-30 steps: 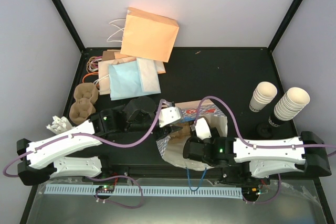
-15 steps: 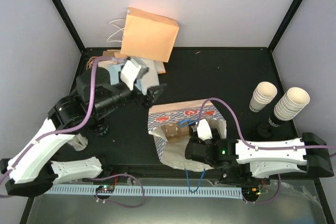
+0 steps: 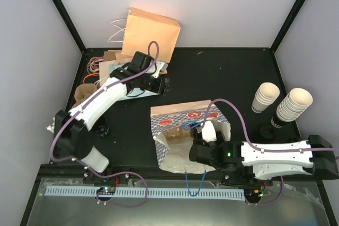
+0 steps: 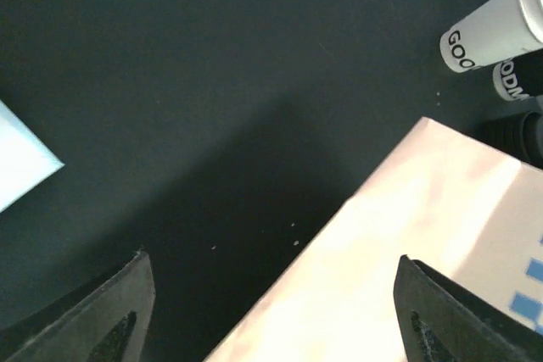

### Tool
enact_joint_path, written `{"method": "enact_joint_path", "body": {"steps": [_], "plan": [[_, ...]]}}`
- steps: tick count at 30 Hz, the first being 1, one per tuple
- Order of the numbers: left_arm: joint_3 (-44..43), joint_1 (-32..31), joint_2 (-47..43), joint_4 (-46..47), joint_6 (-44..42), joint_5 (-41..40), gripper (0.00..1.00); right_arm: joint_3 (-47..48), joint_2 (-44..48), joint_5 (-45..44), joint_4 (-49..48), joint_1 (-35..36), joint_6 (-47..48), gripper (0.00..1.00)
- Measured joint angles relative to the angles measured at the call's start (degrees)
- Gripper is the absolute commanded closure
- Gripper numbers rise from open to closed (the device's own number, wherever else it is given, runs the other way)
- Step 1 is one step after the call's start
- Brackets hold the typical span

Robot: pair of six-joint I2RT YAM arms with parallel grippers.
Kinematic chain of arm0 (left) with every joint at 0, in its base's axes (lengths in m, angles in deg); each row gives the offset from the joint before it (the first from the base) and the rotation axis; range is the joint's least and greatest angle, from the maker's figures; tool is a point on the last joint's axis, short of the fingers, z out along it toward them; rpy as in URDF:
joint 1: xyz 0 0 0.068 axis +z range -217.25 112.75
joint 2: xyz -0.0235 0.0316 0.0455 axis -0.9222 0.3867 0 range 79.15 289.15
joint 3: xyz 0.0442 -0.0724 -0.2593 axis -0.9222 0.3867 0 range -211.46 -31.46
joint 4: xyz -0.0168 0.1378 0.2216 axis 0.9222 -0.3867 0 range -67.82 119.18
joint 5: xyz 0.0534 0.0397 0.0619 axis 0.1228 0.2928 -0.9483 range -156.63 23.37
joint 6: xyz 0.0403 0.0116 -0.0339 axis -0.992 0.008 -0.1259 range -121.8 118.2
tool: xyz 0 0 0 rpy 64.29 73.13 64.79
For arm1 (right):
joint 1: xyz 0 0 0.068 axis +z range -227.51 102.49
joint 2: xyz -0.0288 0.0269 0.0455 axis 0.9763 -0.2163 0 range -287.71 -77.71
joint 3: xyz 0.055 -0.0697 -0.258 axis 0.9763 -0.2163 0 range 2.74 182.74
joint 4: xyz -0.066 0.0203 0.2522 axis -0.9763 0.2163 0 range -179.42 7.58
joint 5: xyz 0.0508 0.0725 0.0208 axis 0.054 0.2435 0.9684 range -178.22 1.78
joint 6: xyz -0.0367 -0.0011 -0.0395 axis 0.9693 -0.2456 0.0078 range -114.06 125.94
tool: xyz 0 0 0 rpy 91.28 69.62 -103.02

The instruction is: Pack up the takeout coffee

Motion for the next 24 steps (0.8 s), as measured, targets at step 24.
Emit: {"method": "enact_joint_path", "body": {"steps": [24], "plan": [[-33.7,-2.2,43.9,-12.8,-2.0,22.3,0.6,-1.2,0.3,-0.3,-2.1,0.0,-0.2,0.63]]}}
